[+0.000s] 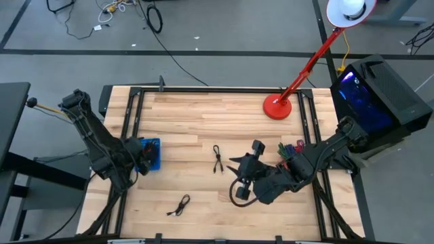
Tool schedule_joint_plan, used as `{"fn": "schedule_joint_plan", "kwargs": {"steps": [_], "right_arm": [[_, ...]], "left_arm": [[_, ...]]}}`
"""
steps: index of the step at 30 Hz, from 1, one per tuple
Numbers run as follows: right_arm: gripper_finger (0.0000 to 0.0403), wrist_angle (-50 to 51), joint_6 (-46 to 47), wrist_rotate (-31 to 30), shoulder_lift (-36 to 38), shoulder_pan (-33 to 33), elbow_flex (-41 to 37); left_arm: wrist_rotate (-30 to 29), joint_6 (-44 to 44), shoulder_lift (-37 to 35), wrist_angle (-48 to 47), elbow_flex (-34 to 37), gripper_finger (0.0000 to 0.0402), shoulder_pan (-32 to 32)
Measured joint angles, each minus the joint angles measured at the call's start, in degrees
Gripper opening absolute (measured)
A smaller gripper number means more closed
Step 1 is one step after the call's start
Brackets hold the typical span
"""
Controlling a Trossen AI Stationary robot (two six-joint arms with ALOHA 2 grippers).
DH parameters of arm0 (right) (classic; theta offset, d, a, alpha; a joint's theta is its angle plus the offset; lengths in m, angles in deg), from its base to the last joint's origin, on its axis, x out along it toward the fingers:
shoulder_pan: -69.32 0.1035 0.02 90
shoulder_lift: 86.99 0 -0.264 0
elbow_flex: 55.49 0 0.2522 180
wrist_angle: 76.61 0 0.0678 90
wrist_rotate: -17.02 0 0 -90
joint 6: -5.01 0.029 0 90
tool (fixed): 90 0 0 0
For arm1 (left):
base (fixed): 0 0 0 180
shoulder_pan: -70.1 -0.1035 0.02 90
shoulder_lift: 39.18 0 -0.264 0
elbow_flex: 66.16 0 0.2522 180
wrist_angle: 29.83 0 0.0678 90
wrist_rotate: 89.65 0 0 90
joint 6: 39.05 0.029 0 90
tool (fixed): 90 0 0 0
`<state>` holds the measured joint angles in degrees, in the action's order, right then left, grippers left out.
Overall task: Pick & Place USB Port
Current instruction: Put the black charger cable into the blue basket
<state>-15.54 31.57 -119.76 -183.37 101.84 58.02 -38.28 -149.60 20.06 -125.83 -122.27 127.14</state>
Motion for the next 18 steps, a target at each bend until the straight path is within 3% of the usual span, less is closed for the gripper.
{"fn": "schedule_joint_plan", "kwargs": {"steps": [6,11,18], "right_arm": [[0.0103,-0.19,0.94,-0.27,0.0,0.13,0.0],[0.0102,-0.24,1.7,0.13,0.0,0.32,0.0],[0.0102,-0.98,2.06,0.22,0.0,0.96,0.0]], "left_arm": [[1.33,0.15,0.02,-0.23,0.0,0.0044,-0.17],[7.39,1.7,0.02,-0.71,0.0,0.0044,-1.64],[7.43,1.71,1.12,-0.7,0.0,0.0044,-4.52]]}}
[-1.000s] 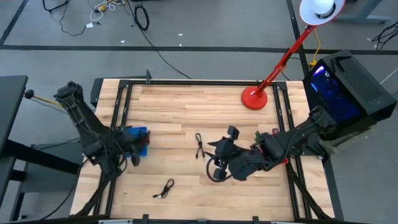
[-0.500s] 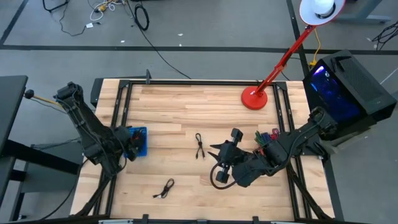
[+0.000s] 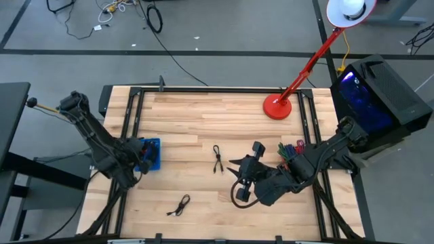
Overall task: Pick & Place USB Port
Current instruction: Put the black charger cable into the blue basket
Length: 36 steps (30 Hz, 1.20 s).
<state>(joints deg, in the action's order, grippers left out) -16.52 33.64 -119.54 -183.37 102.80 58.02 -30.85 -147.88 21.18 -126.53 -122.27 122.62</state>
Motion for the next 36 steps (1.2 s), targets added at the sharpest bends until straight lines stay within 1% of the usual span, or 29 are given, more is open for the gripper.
{"fn": "schedule_joint_plan", "kwargs": {"steps": [4,11,13,21,28,36], "right_arm": [[0.0102,-0.01,0.45,-0.04,0.0,0.66,0.0],[0.0101,-0.02,0.47,-0.45,0.0,1.65,0.0],[0.01,-0.04,0.47,-0.53,0.0,1.7,0.0],[0.01,-0.14,0.47,-0.59,0.0,1.68,0.0],[0.01,-0.19,0.47,-0.59,0.0,1.68,0.0],[0.01,-0.13,0.47,-0.57,-0.02,1.68,0.0]], "left_arm": [[0.68,0.57,2.88,-0.04,0.0,0.0044,-2.0],[6.6,2.86,8.7,0.38,0.0,0.0044,-5.04],[7.33,2.87,10.16,0.41,0.0,0.0044,-5.54],[7.4,2.58,13.12,0.51,0.0,0.0045,-8.9],[7.93,3.43,13.57,0.82,0.0,0.0076,-9.95],[6.74,2.56,13.53,0.6,0.0,0.0088,-9.92]]}}
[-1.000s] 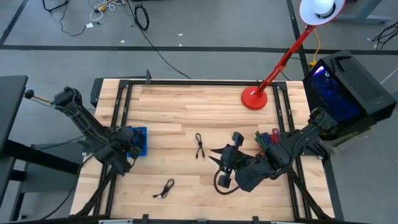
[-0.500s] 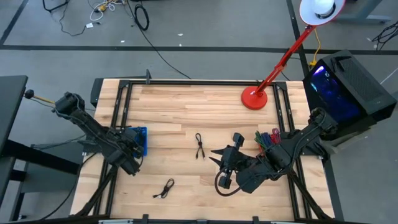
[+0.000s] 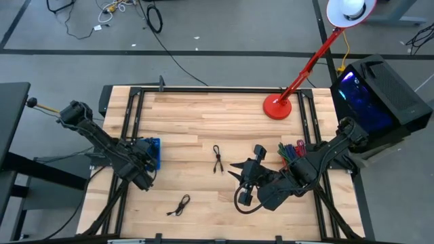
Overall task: Pick & Place USB Port
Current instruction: Put the black charger cable into the blue basket
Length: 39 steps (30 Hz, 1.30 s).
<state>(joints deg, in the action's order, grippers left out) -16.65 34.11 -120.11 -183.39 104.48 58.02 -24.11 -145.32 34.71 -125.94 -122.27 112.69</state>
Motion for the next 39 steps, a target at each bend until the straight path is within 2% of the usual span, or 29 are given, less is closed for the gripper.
{"fn": "schedule_joint_plan", "kwargs": {"steps": [9,23,27,29,33,36,39], "right_arm": [[0.01,0.01,-0.01,-0.01,0.0,0.0,0.0],[0.01,0.02,-0.02,0.0,-0.02,0.0,0.0],[0.01,0.02,-0.02,0.0,-0.02,0.0,0.0],[0.01,0.02,-0.02,0.0,-0.02,-0.02,0.0],[0.01,0.0,-0.02,0.0,-0.02,-0.09,0.0],[0.01,-0.04,-0.02,0.0,-0.02,-0.09,0.0],[0.01,-0.15,0.6,-0.02,-0.27,-0.09,0.0]], "left_arm": [[-0.33,-0.79,0.0,-0.12,0.0,0.0098,0.0],[-0.93,-1.15,-0.02,-0.29,0.0,0.017,0.0],[-3.34,-3.05,-0.02,-1.08,-0.12,0.0177,0.0],[-7.52,-2.84,-0.05,-0.83,-0.31,0.0178,0.2],[-20.24,3.24,-0.6,7.71,-0.43,0.0178,0.55],[-23.48,11.78,-0.61,15.95,-1.35,0.0178,-0.33],[-23.39,24.4,-0.61,26.55,-2.1,0.0178,-1.03]]}}
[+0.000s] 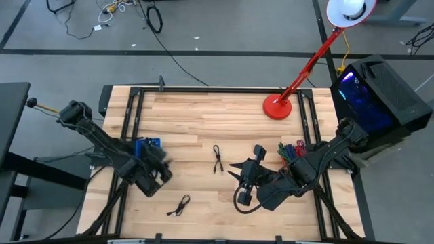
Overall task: Pick & Place USB Port
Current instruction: Put the black charger cable into the blue basket
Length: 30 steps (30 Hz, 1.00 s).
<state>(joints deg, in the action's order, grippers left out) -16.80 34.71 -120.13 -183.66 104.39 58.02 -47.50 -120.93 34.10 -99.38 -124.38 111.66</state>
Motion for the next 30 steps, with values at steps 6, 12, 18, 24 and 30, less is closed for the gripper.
{"fn": "schedule_joint_plan", "kwargs": {"steps": [6,12,18,24,30], "right_arm": [[0.01,-0.03,-0.01,0.63,-1.95,0.0,-0.04],[0.01,0.01,-0.16,0.2,-3.33,0.0,-0.04],[0.01,-0.2,-0.38,0.13,-3.31,0.0,-0.04],[0.01,-0.24,-0.4,0.02,-3.31,0.0,-0.04],[0.01,-0.38,-0.38,0.06,-3.31,0.0,-0.04]], "left_arm": [[11.8,23.17,0.24,25.52,-0.25,0.0178,-1.19],[24.01,21.22,3.12,30.9,-0.26,0.0178,-1.24],[28.51,14.91,10.35,30.5,-0.23,0.0178,-0.24],[34.79,13.83,16.84,34.29,-0.21,0.0178,-0.24],[37.2,16.54,18.25,40.33,-0.21,0.0178,-0.17]]}}
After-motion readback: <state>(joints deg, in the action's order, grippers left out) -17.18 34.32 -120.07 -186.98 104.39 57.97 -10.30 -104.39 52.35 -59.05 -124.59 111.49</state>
